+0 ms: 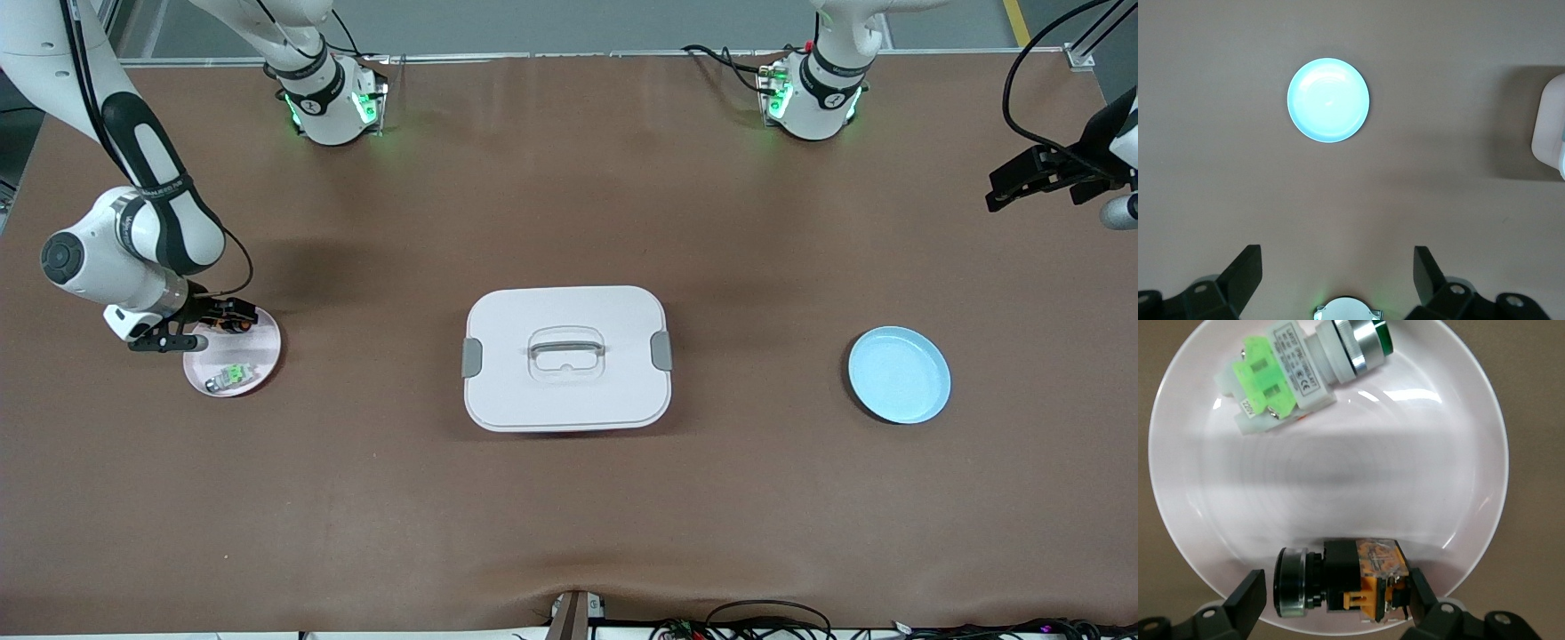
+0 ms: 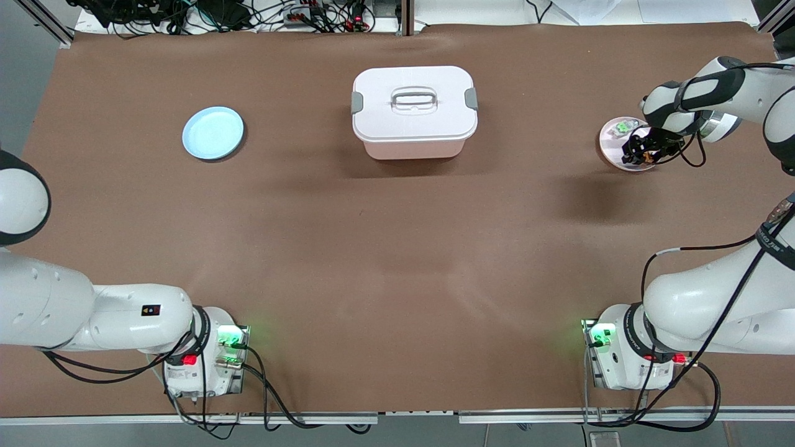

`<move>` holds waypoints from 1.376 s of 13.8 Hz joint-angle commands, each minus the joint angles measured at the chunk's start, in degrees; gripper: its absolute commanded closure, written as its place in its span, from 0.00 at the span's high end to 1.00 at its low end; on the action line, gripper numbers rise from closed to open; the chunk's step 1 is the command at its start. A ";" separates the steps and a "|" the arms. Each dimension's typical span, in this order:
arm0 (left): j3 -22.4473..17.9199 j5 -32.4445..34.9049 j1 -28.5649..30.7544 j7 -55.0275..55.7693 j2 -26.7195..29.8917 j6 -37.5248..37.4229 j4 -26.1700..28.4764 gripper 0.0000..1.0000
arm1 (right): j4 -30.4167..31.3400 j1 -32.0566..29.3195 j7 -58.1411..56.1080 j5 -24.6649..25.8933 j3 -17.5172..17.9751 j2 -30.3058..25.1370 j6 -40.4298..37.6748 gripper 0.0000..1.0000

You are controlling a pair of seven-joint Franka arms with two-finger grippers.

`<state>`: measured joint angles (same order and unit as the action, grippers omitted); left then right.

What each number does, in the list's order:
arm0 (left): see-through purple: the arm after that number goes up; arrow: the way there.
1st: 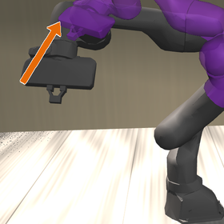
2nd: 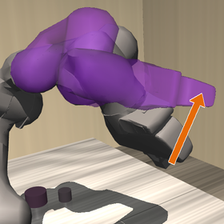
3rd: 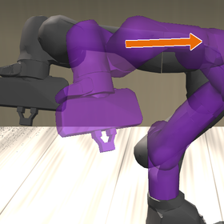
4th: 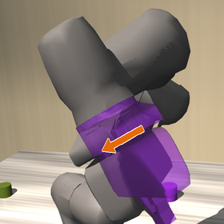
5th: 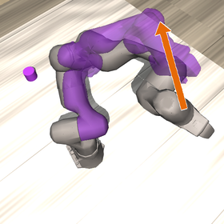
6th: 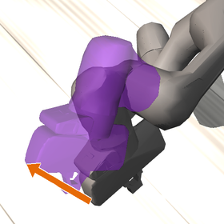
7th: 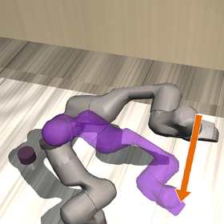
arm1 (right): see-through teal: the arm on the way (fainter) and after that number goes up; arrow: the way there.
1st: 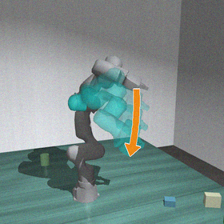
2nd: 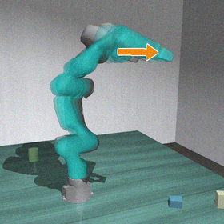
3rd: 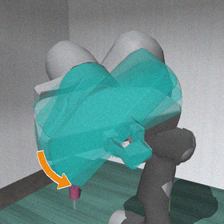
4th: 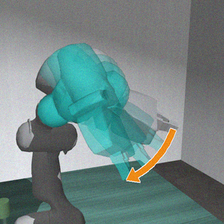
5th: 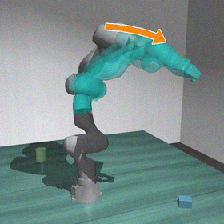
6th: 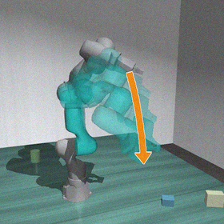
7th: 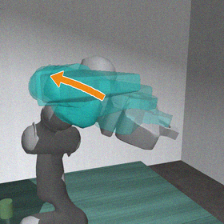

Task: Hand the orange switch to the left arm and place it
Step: 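Lower the right gripper and grasp the black-orange switch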

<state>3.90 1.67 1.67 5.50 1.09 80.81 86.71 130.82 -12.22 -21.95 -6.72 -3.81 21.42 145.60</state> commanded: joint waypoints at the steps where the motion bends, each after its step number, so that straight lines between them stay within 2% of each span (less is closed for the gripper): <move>1: 0.15 0.53 0.35 -1.54 0.05 -1.01 -0.75 1.00 | 0.67 -0.26 -1.08 -1.45 0.30 -0.32 0.65 0.51; 5: 0.06 0.53 0.35 -1.63 -0.04 -1.01 -0.75 1.00 | 0.49 -0.17 -1.08 -1.36 0.30 -0.32 0.56 0.25; 9: -0.03 0.53 0.44 -1.63 -0.12 -0.92 -0.75 1.00 | 0.23 0.09 -1.43 -1.36 0.30 -1.54 -0.84 0.24; 12: -0.03 0.53 0.53 -1.63 -0.04 -0.92 -0.93 1.00 | -1.17 0.53 -1.43 -1.36 0.30 -4.44 -6.28 0.24; 16: -0.03 0.53 0.44 -1.63 -0.21 -0.74 -0.84 1.00 | -6.61 1.85 -0.12 -1.36 0.30 -8.14 -21.37 0.25; 19: -0.03 0.53 0.44 -1.63 -0.30 -0.66 -0.84 1.00 | -8.91 5.09 7.59 -1.27 0.30 -11.82 -30.70 0.25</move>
<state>3.76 1.67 1.82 5.50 1.09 80.81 86.71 122.40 -9.55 -18.79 -7.05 -3.36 12.48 119.29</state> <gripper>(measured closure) 0.000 0.273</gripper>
